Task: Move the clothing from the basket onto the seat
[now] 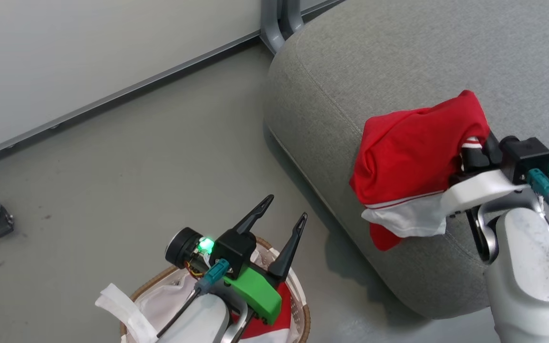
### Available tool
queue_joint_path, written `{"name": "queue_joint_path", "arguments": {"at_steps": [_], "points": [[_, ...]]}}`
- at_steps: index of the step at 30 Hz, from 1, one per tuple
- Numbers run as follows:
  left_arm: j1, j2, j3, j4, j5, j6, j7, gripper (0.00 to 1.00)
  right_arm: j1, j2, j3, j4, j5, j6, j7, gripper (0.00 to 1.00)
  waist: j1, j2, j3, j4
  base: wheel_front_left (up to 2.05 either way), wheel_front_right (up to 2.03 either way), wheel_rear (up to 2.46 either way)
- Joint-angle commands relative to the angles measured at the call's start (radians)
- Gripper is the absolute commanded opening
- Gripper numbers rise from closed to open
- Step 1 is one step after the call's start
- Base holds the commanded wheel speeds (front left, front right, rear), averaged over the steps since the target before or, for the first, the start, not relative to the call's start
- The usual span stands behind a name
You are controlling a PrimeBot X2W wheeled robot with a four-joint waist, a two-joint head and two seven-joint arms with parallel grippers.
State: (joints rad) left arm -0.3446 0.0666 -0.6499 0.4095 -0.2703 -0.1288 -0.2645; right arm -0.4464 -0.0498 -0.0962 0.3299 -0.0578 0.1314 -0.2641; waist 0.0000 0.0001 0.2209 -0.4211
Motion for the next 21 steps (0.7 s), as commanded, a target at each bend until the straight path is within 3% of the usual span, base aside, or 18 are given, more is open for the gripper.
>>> {"name": "queue_joint_path", "arguments": {"at_steps": [1,6,13,21], "points": [[-0.022,0.012,-0.003,-0.006,0.008,-0.002,0.0,1.0,-0.039,-0.002,-0.012,-0.004,-0.02,-0.001,-0.001,0.0,0.0,-0.0001,0.058,0.055,0.0,0.0,0.0],[-0.053,0.038,-0.02,-0.015,0.009,-0.002,0.0,1.0,-0.182,-0.024,-0.067,-0.017,-0.087,-0.001,0.0,0.0,0.0,-0.0001,0.127,0.11,0.0,0.0,0.0],[-0.111,0.056,-0.045,-0.033,0.013,-0.002,0.0,1.0,-0.45,-0.185,-0.156,0.025,-0.146,-0.001,-0.001,0.0,0.0,-0.0001,0.223,0.203,0.0,0.0,0.0],[-0.16,0.07,-0.06,-0.068,0.022,-0.002,0.0,1.0,-0.675,-0.366,-0.283,0.183,-0.223,-0.001,0.006,0.0,0.0,-0.0001,0.328,0.295,0.0,0.0,0.0]]}}
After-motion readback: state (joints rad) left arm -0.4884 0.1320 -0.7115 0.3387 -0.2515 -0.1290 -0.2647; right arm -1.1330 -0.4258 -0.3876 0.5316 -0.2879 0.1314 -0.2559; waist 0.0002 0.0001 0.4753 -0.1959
